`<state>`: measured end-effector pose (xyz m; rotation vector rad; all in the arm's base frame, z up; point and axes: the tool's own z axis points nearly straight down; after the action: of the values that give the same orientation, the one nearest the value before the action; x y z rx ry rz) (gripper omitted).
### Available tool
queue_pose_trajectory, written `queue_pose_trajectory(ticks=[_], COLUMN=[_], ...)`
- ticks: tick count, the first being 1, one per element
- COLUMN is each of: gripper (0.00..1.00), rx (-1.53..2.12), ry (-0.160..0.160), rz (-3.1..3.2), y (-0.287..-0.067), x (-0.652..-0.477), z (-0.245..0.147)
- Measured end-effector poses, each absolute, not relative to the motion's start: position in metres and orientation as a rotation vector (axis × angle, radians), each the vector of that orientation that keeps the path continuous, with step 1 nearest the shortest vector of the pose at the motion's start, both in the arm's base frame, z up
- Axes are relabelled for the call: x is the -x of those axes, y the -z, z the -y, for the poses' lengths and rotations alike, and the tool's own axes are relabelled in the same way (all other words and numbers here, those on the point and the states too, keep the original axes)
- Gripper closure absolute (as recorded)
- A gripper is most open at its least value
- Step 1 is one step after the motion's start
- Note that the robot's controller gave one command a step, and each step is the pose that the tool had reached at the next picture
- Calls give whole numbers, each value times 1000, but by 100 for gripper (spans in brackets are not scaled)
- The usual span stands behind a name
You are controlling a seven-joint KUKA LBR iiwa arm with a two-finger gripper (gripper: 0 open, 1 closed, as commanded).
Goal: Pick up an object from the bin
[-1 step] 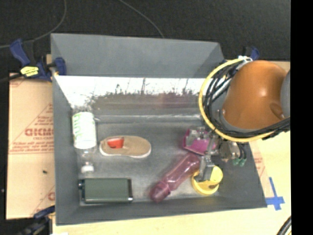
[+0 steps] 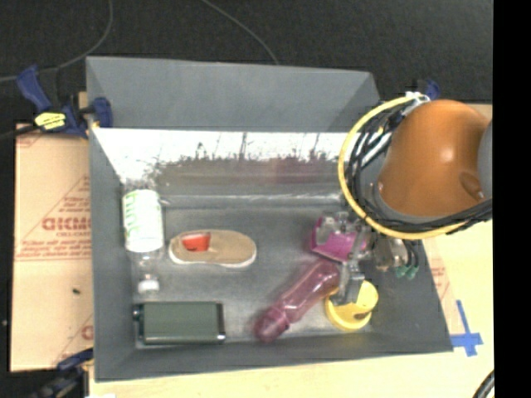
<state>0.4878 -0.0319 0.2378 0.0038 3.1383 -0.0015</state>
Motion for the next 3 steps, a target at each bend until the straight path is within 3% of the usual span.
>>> queue_pose_trajectory(ticks=[1,2,3], gripper=[0,0,0], rx=[-125,-213,-72], ry=[0,1,2], rz=[-3136,-3129,-3136], y=[-291,-275,-367], x=[-487,-499,-498], z=[22,16,4])
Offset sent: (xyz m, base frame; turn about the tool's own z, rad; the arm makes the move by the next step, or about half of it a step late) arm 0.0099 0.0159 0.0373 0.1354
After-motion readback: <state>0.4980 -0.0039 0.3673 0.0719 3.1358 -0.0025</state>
